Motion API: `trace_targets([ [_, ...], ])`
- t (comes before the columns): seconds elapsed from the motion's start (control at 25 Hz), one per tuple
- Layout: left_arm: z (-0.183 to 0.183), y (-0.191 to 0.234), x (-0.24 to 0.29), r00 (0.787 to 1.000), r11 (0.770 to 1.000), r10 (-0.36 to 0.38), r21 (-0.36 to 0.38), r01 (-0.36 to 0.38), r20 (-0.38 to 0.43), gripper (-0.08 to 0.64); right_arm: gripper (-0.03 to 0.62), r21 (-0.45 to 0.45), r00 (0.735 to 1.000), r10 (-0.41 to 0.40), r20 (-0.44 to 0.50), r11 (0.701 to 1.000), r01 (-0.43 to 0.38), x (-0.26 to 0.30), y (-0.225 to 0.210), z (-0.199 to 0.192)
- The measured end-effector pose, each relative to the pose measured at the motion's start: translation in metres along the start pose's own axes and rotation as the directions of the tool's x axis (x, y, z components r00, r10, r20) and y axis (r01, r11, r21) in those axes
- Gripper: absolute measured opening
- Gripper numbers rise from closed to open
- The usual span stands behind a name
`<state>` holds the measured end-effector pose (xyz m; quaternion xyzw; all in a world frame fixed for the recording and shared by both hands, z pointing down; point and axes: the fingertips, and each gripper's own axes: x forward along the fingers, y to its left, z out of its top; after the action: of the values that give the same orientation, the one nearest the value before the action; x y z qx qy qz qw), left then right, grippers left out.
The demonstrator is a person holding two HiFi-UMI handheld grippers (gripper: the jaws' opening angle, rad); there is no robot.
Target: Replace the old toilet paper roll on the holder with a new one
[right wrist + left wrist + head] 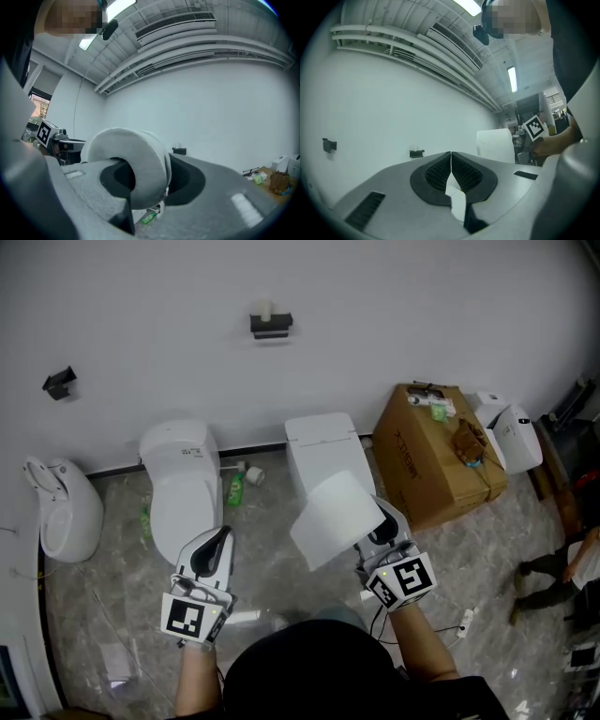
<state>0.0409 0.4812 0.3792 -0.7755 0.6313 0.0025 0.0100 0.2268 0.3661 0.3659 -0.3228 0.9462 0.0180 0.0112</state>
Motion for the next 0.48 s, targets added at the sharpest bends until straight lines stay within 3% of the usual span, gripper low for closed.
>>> trace_targets([
  [0.48,-0.029,0.048,0.057,0.997,1.000,-0.003,0.012,0.004,-0.078,0.012,0.135,0.044,1.000,-0.027,-0.013,0.999,0.027,0.082,-0.049,-0.024],
])
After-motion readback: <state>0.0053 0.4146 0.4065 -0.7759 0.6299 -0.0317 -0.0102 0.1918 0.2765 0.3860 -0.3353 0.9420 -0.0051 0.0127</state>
